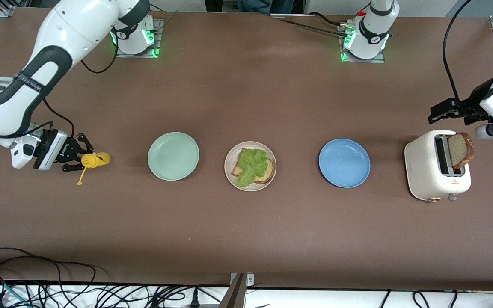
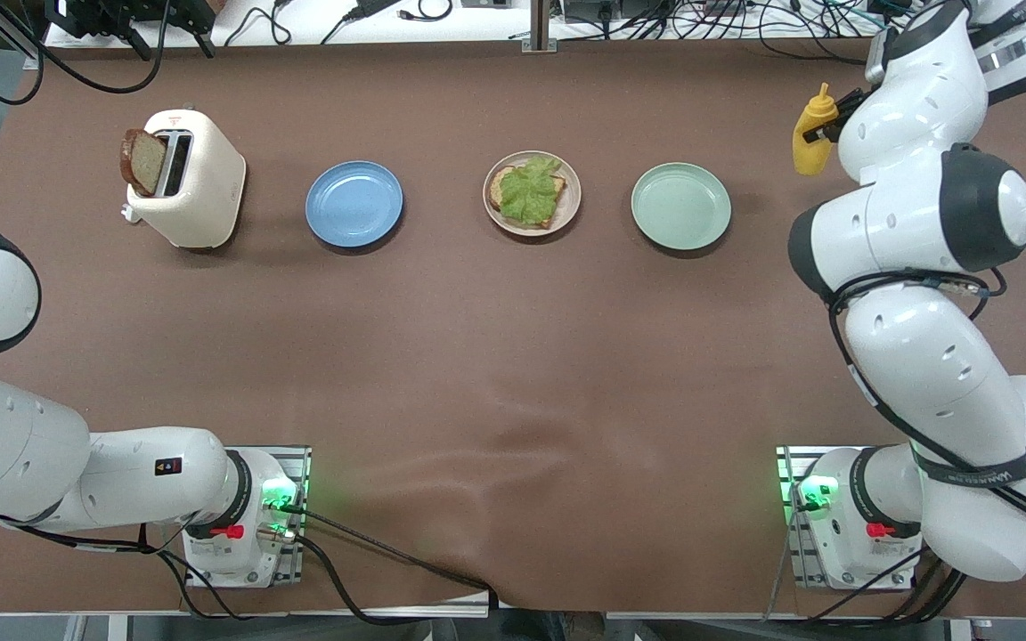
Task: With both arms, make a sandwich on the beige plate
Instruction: 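Set down the bottle with the right gripper while the left gripper grasps toast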
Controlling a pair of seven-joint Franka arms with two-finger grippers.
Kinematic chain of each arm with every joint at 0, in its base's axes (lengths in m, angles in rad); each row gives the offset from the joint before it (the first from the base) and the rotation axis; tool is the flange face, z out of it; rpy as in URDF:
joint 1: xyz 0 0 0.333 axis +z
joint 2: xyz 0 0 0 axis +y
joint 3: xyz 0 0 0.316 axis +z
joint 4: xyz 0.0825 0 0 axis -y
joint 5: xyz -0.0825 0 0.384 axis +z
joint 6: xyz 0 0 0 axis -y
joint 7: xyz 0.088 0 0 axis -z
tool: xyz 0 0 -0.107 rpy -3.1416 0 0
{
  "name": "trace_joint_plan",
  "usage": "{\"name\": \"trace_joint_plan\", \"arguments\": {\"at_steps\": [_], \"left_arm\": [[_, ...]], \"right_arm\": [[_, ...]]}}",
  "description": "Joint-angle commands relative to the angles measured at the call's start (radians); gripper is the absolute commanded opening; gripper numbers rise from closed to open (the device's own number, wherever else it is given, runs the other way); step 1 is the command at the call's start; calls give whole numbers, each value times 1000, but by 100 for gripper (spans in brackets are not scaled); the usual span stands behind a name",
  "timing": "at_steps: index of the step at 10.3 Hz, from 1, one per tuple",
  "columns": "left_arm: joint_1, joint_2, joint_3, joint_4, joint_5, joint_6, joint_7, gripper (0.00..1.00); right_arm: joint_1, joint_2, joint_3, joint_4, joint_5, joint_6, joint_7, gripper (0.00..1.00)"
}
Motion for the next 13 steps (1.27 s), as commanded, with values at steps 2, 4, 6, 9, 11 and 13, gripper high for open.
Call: {"name": "trace_joint_plan", "arguments": {"at_steps": [2, 4, 6, 9, 11, 13], "left_arm": [[-4, -7, -3, 0, 12, -5, 12, 100], [1, -7, -1, -3, 14, -5, 18, 100], [1, 33, -1, -2, 108, 5, 17, 100], [72, 90, 3, -8, 159, 88, 75, 100], [151, 146, 3, -16, 178, 191, 214, 100], [223, 203, 2, -25, 167, 276, 308, 100]], "right_arm": [[-190, -21, 149, 54, 48, -59, -219, 0], [-279, -21, 224, 89, 88, -164, -285, 0], [-353, -20, 274, 140, 90, -218, -351, 0], [-401, -14, 302, 152, 41, -249, -373, 0], [-437, -3, 303, 192, -27, -237, -377, 0], [-435, -3, 303, 198, -66, -162, -394, 0]]}}
